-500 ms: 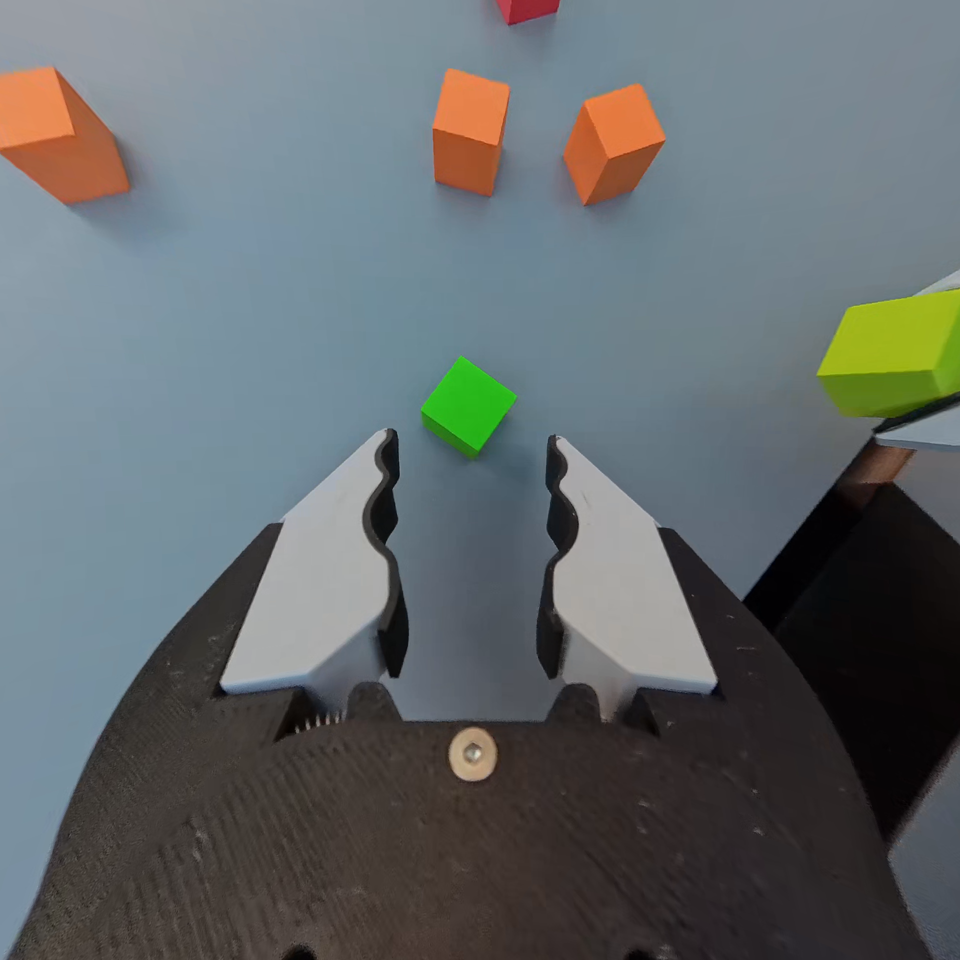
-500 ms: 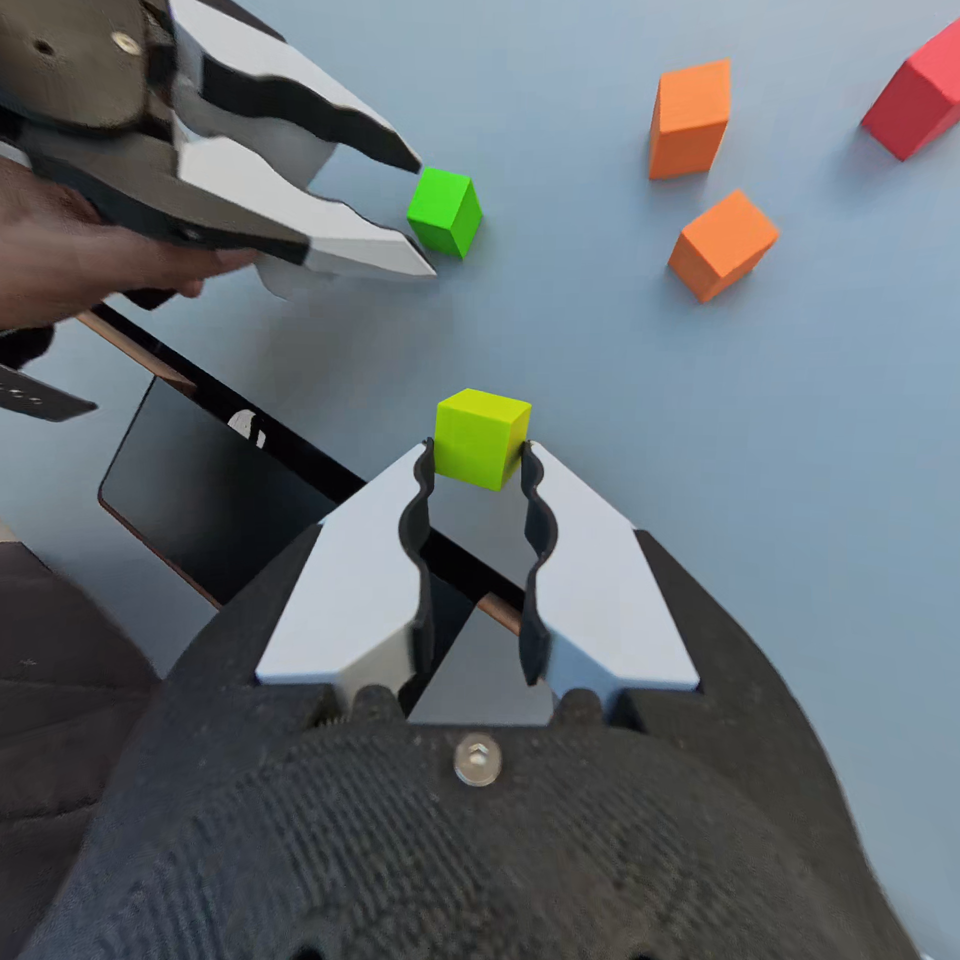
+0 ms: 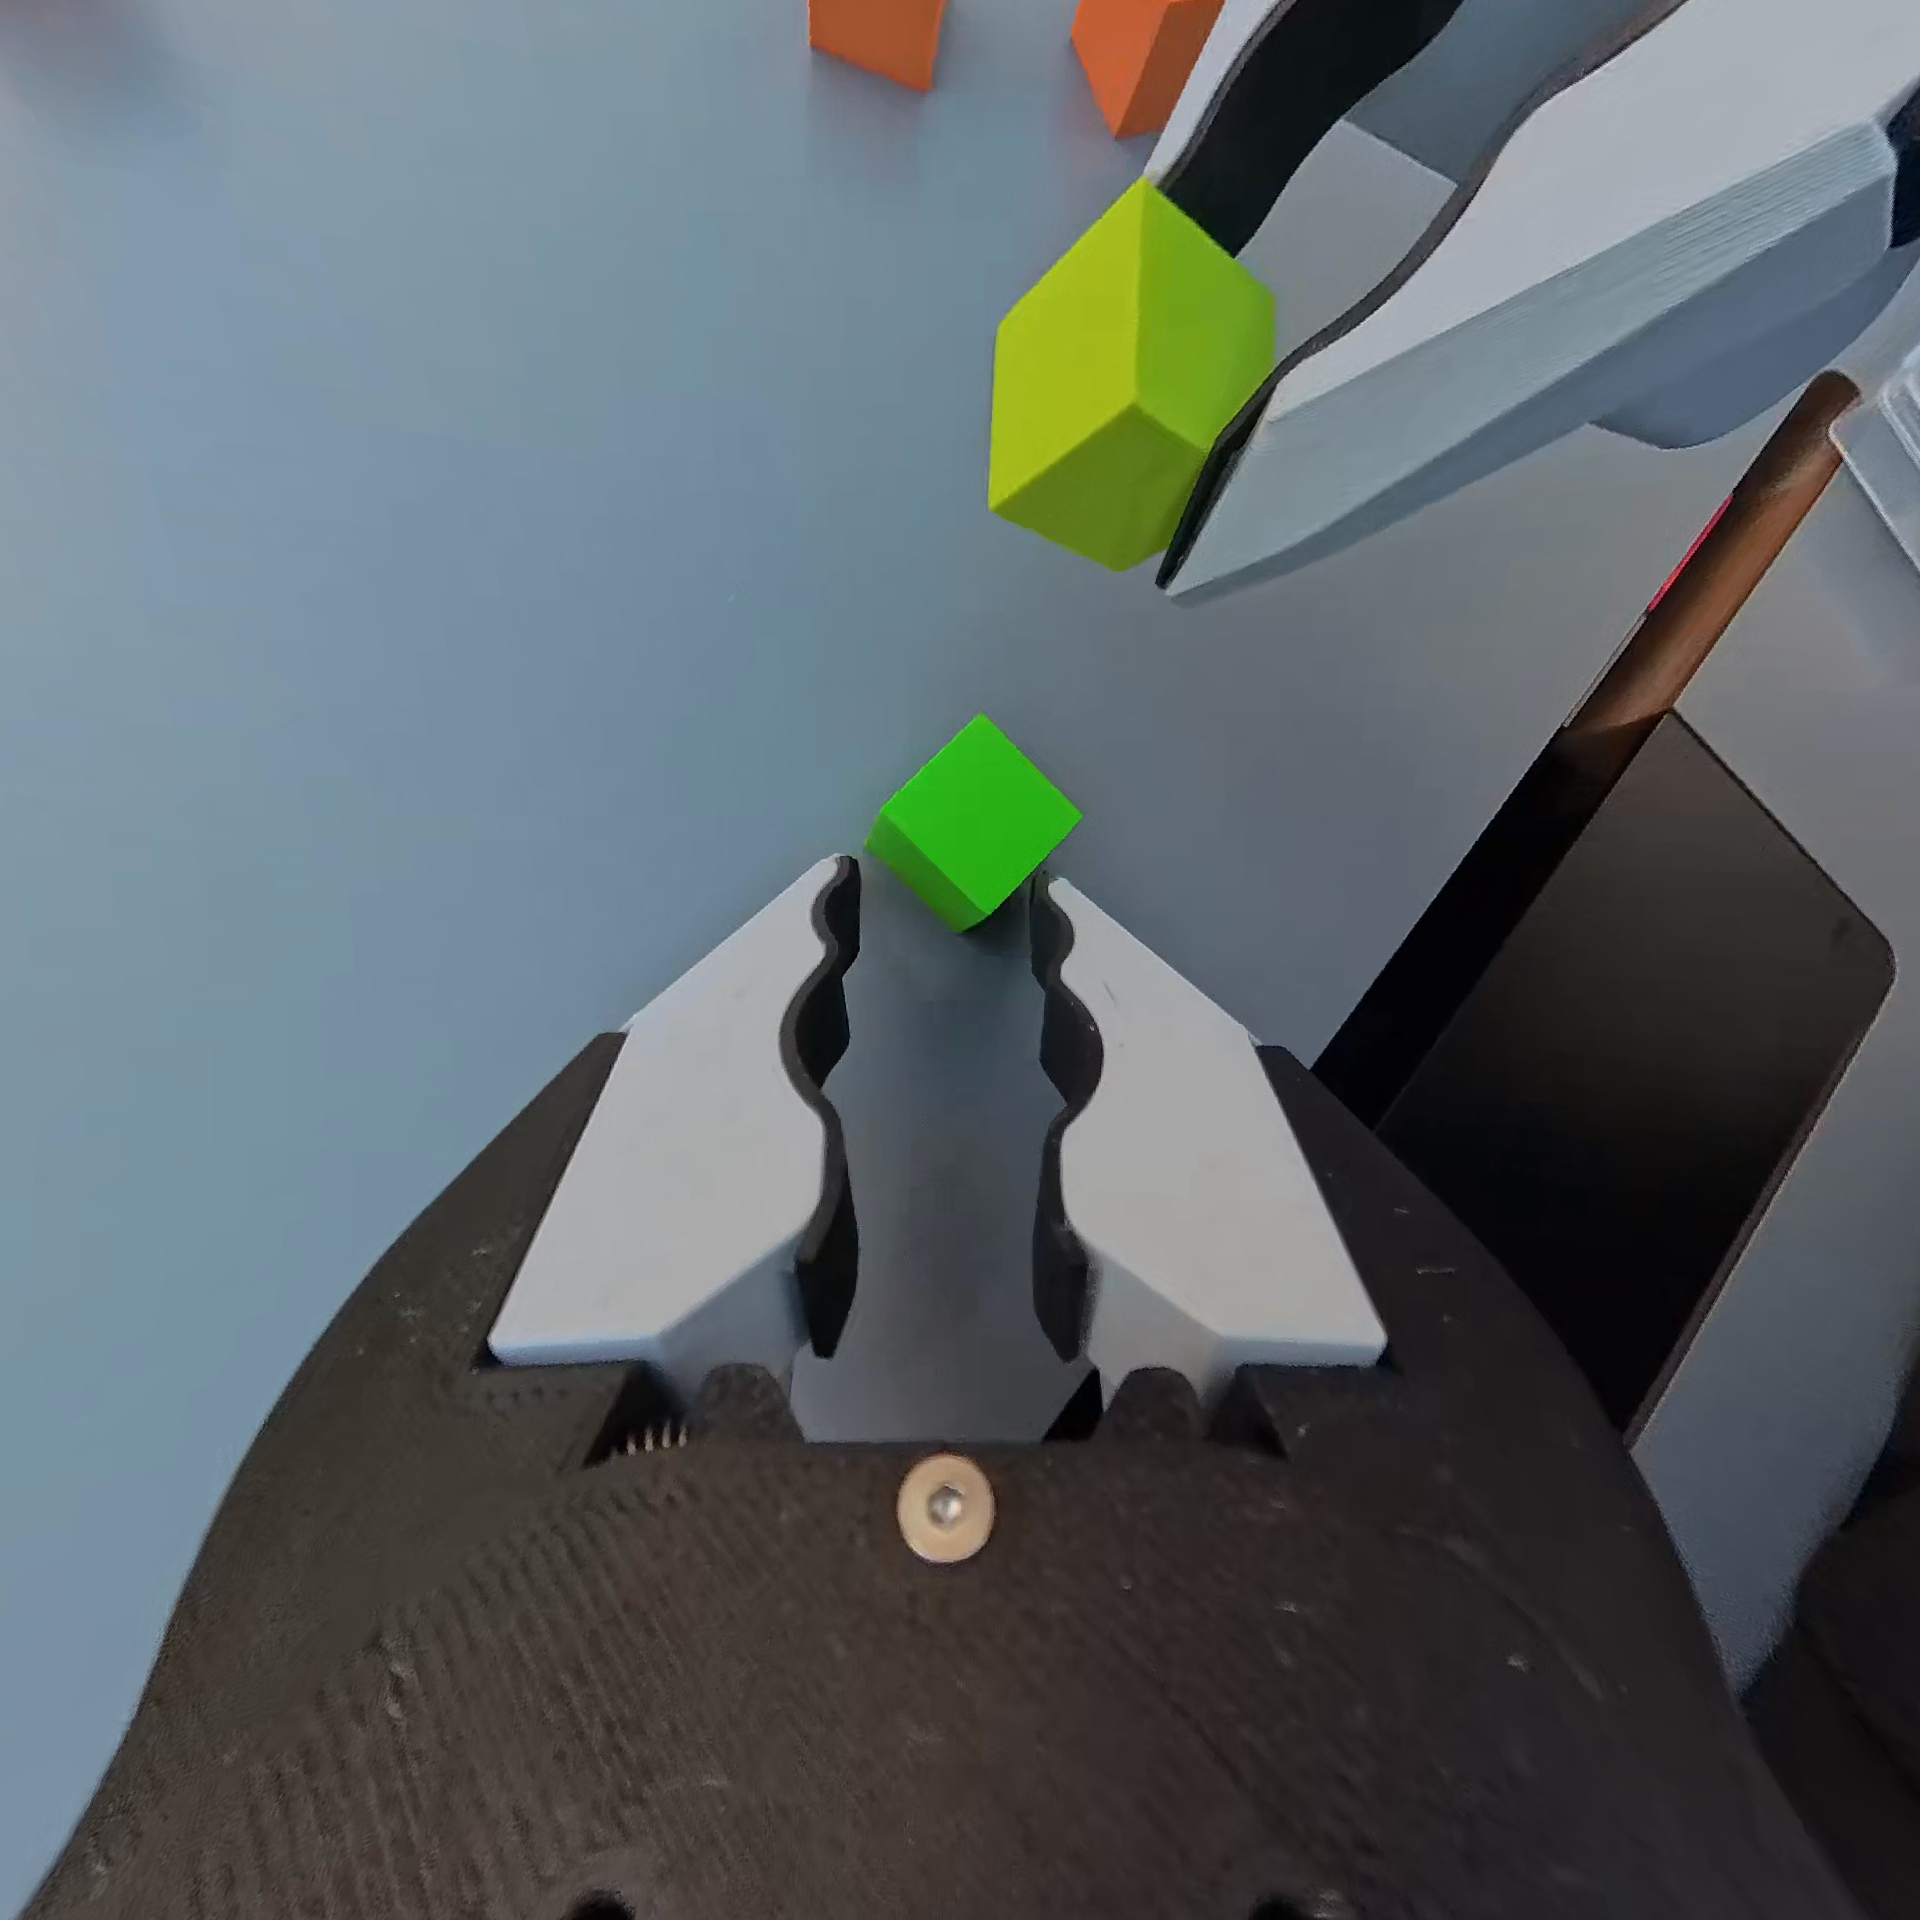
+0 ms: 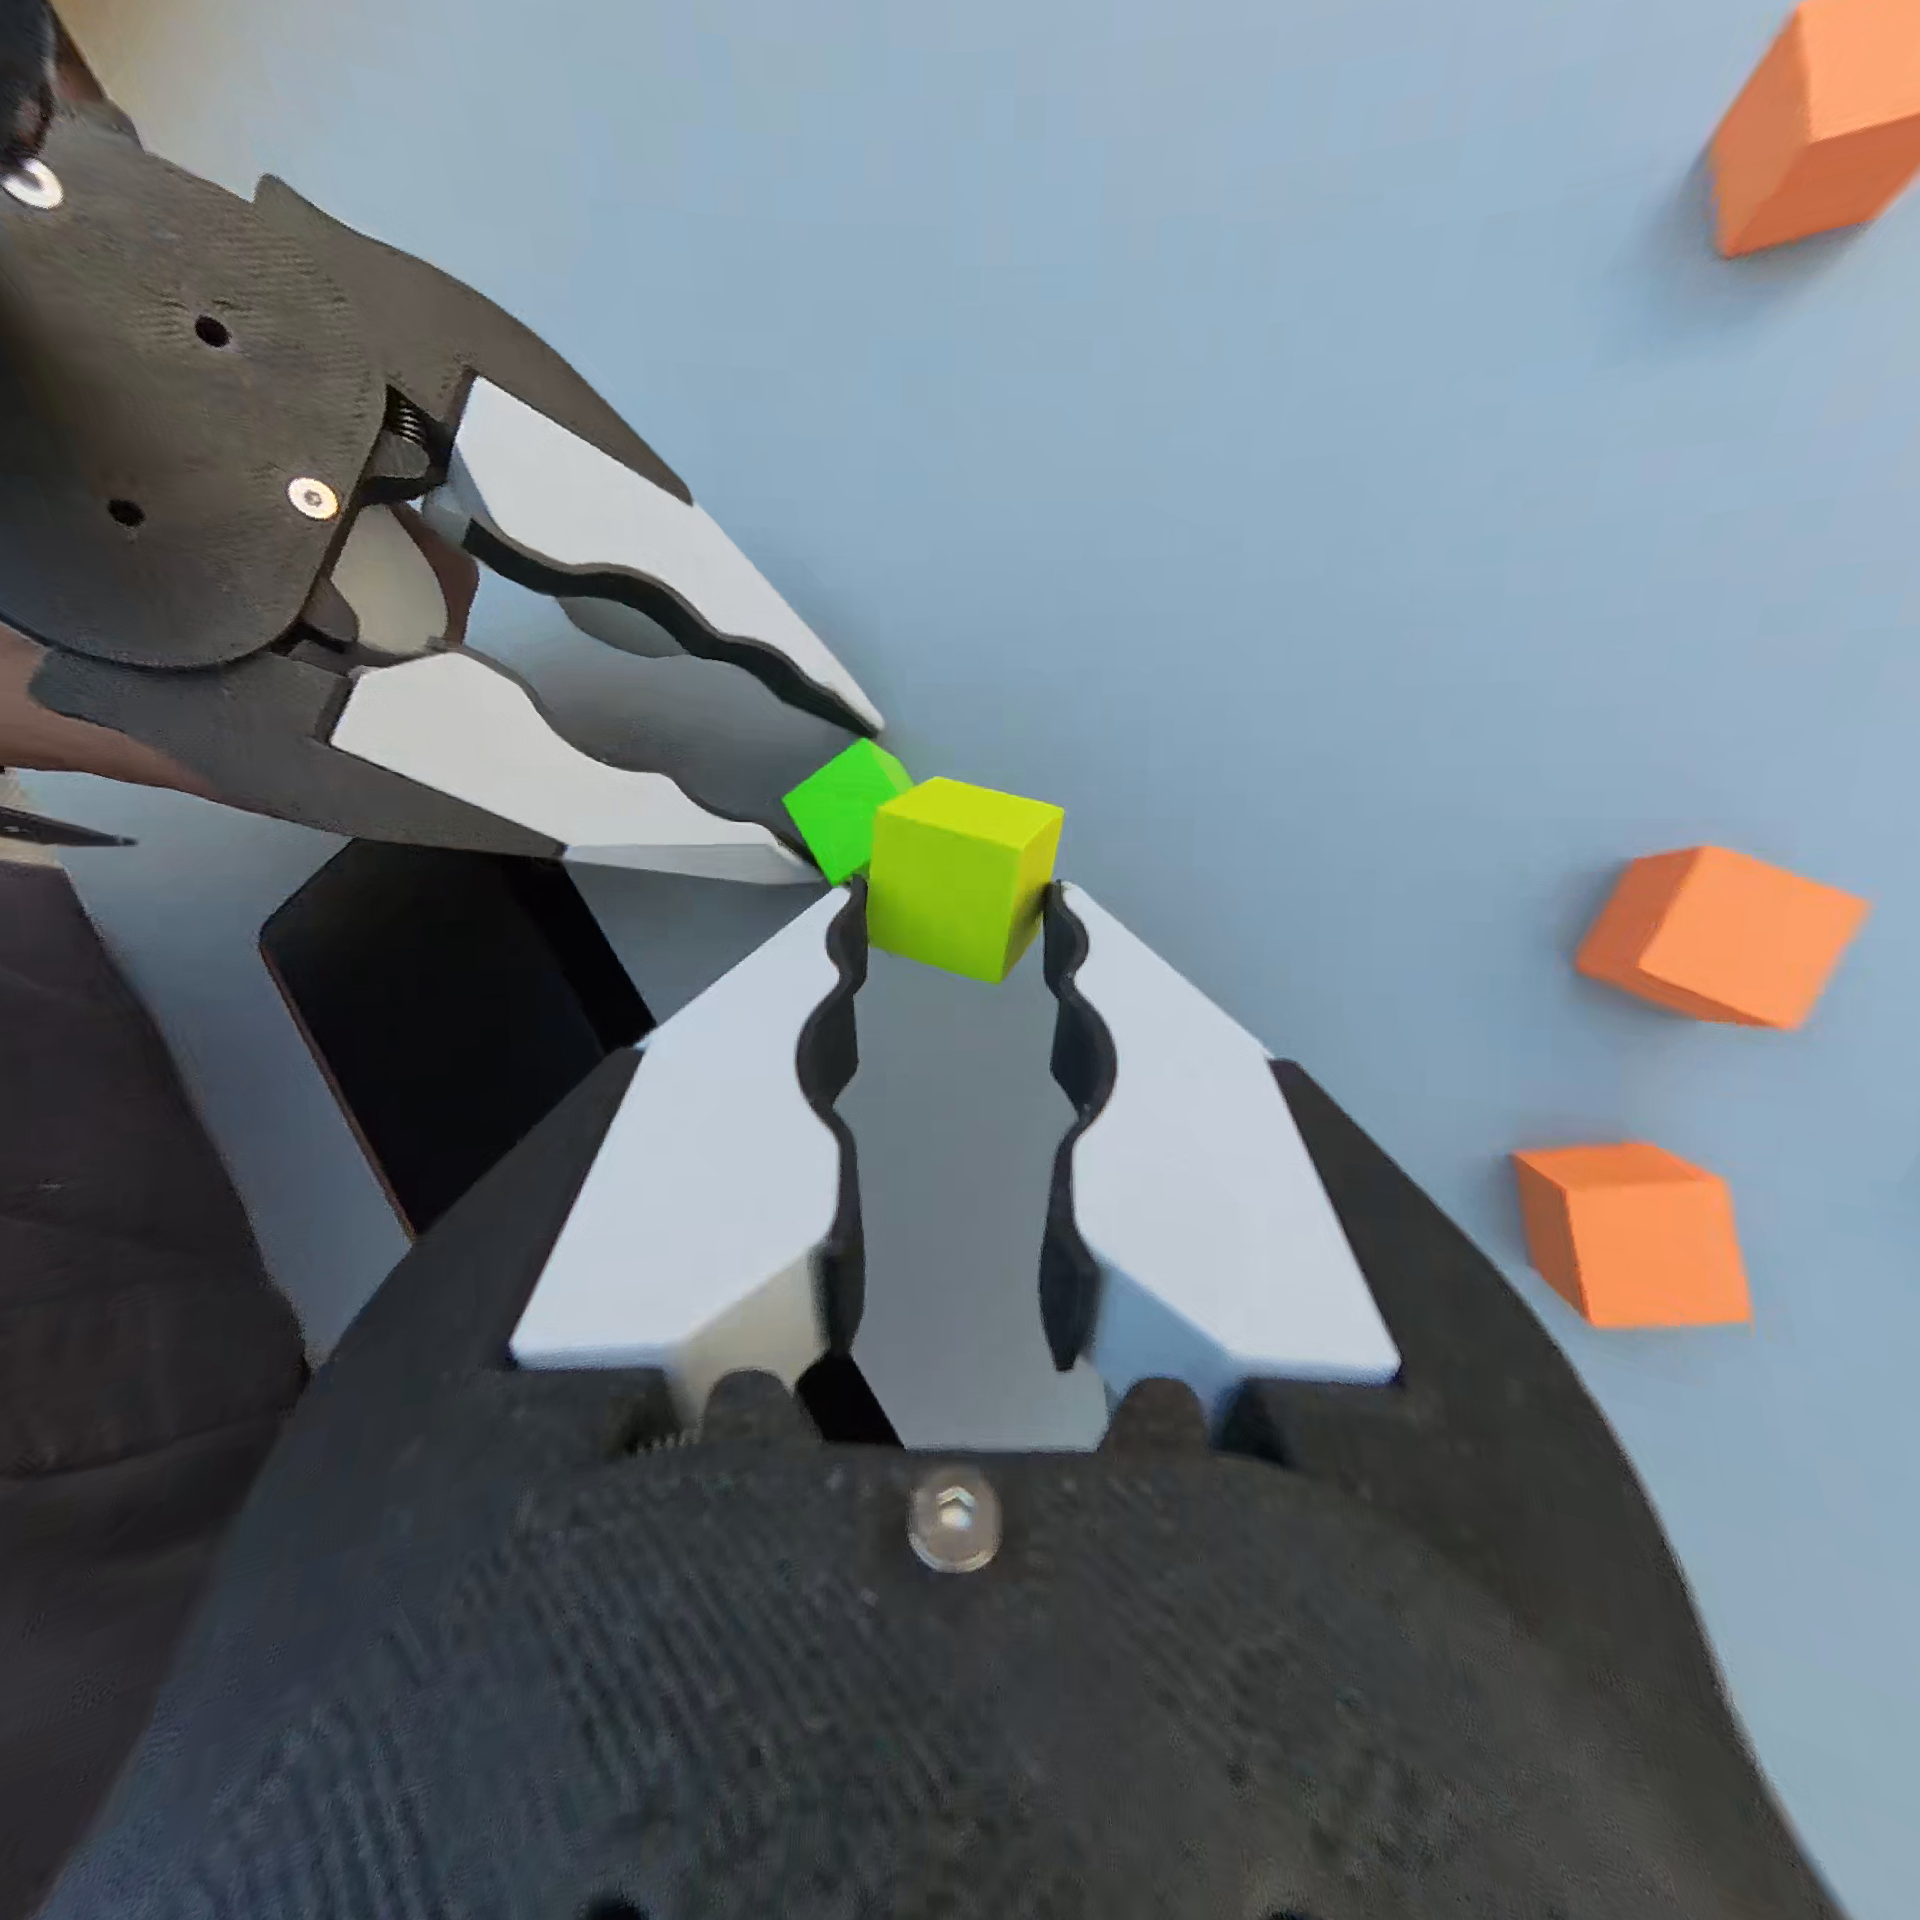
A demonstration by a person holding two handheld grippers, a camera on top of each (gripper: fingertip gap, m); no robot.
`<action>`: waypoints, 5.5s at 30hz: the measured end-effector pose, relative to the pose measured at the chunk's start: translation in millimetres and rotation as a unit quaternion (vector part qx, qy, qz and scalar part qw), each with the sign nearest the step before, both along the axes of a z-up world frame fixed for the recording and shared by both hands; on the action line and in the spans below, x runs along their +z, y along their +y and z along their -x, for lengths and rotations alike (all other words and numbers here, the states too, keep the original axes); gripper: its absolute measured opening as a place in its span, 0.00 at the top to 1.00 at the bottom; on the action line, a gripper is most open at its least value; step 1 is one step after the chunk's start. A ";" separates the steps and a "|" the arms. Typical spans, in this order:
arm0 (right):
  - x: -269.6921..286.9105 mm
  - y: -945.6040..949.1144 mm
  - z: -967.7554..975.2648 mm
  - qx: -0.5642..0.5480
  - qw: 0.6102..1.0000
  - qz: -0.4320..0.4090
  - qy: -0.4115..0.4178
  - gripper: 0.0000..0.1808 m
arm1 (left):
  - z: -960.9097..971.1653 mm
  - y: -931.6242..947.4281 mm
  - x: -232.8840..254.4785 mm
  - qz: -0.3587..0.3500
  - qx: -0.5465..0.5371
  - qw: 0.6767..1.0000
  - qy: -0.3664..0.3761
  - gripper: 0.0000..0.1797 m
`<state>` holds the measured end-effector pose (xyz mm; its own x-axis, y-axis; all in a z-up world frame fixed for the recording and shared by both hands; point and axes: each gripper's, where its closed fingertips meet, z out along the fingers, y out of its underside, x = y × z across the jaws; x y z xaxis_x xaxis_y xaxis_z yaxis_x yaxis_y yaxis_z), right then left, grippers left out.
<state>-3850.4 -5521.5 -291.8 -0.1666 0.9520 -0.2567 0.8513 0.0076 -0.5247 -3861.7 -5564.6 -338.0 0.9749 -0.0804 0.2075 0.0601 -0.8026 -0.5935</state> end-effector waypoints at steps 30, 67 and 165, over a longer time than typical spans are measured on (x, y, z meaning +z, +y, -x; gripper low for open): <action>3.1 108.8 -32.7 -0.167 0.982 -0.091 0.015 0.72 | 42.0 10.2 63.9 -0.098 0.075 0.990 -0.065 0.68; 33.9 24.1 -34.3 -0.123 0.987 -0.029 0.104 0.84 | 14.5 -3.6 86.3 -0.061 -0.126 0.990 -0.002 0.86; 59.9 -43.2 9.0 0.030 0.991 -0.097 0.083 0.85 | 49.9 -48.5 131.2 -0.104 0.125 0.987 0.015 0.86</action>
<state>-3859.5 -5564.7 -232.0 -0.2487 0.9680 -0.0342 0.7480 0.1695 -0.6417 -3911.6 -5613.1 -206.8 0.9752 0.1256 0.1823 0.2204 -0.6258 -0.7482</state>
